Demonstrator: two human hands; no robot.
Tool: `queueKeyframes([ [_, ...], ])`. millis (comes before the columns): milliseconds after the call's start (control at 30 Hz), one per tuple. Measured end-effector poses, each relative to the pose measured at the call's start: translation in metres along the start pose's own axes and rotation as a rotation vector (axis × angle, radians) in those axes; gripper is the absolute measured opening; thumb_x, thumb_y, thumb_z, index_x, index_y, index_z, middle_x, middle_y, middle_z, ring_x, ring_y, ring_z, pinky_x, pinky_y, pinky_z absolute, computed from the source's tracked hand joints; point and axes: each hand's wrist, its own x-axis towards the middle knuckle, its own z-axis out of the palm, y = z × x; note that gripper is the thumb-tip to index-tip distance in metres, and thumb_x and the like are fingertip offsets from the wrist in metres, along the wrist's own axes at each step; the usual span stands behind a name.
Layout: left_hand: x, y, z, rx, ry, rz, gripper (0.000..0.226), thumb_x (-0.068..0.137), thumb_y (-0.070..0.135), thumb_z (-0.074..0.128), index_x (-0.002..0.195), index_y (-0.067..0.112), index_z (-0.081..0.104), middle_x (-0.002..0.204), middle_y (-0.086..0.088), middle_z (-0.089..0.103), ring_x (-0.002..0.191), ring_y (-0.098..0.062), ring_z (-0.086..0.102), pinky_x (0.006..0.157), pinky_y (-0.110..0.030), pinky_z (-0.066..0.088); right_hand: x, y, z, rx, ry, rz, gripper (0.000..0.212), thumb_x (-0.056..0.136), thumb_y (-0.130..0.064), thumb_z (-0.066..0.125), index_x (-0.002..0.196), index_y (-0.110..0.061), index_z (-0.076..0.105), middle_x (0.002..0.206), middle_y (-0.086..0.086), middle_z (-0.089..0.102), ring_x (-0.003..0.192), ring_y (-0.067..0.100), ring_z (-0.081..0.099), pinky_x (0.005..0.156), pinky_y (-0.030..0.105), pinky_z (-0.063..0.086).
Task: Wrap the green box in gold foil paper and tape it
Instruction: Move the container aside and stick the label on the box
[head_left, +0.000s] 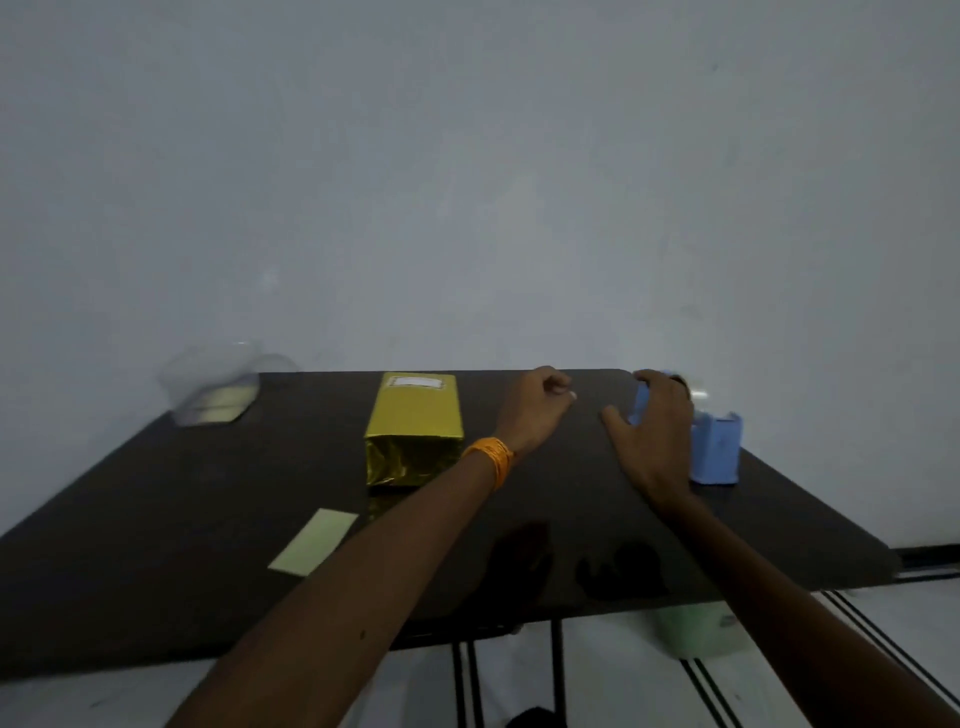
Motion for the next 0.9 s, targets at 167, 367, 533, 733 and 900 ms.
queueKeyframes([
  [167, -0.033, -0.007, -0.095, -0.01, 0.176, -0.012, 0.013, 0.088, 0.012, 0.065, 0.099, 0.01, 0.071, 0.095, -0.001, 0.068, 0.091, -0.02, 0.067, 0.086, -0.044, 0.057, -0.026, -0.069, 0.045, 0.207, -0.221, -0.039, 0.047, 0.09, -0.024, 0.066, 0.133, -0.013, 0.05, 0.135, 0.007, 0.05, 0.124, 0.021, 0.048, 0.1, 0.03, 0.038],
  [367, -0.061, -0.04, -0.176, 0.096, 0.32, -0.09, 0.014, 0.092, 0.009, 0.059, 0.105, 0.006, 0.064, 0.1, -0.005, 0.063, 0.099, -0.023, 0.062, 0.085, -0.04, 0.055, -0.055, -0.117, 0.081, 0.346, -0.355, -0.006, 0.049, 0.091, -0.027, 0.067, 0.134, -0.011, 0.05, 0.134, 0.007, 0.049, 0.124, 0.02, 0.049, 0.101, 0.036, 0.042],
  [533, -0.074, -0.064, -0.181, 0.16, 0.272, -0.285, 0.042, 0.097, 0.026, 0.057, 0.129, 0.002, 0.048, 0.12, -0.011, 0.054, 0.107, -0.022, 0.053, 0.083, -0.035, 0.044, -0.063, -0.123, 0.096, 0.361, -0.437, 0.054, 0.052, 0.092, -0.034, 0.065, 0.137, -0.016, 0.047, 0.138, 0.005, 0.047, 0.125, 0.018, 0.047, 0.097, 0.031, 0.041],
  [733, -0.067, -0.09, -0.17, -0.017, 0.109, -0.439, 0.04, 0.096, 0.041, 0.052, 0.119, 0.008, 0.05, 0.118, -0.009, 0.058, 0.104, -0.021, 0.058, 0.084, -0.041, 0.051, -0.065, -0.124, 0.114, 0.397, -0.571, 0.118, 0.035, 0.098, -0.036, 0.057, 0.126, -0.017, 0.047, 0.121, 0.001, 0.057, 0.095, 0.008, 0.058, 0.074, 0.025, 0.05],
  [900, -0.037, -0.106, -0.159, -0.066, 0.091, -0.448, 0.03, 0.093, 0.031, 0.047, 0.109, 0.01, 0.061, 0.106, -0.012, 0.067, 0.097, -0.026, 0.065, 0.087, -0.046, 0.053, -0.052, -0.111, 0.146, 0.444, -0.651, 0.229, 0.039, 0.099, -0.039, 0.049, 0.132, -0.018, 0.048, 0.12, 0.0, 0.06, 0.095, 0.005, 0.057, 0.068, 0.024, 0.043],
])
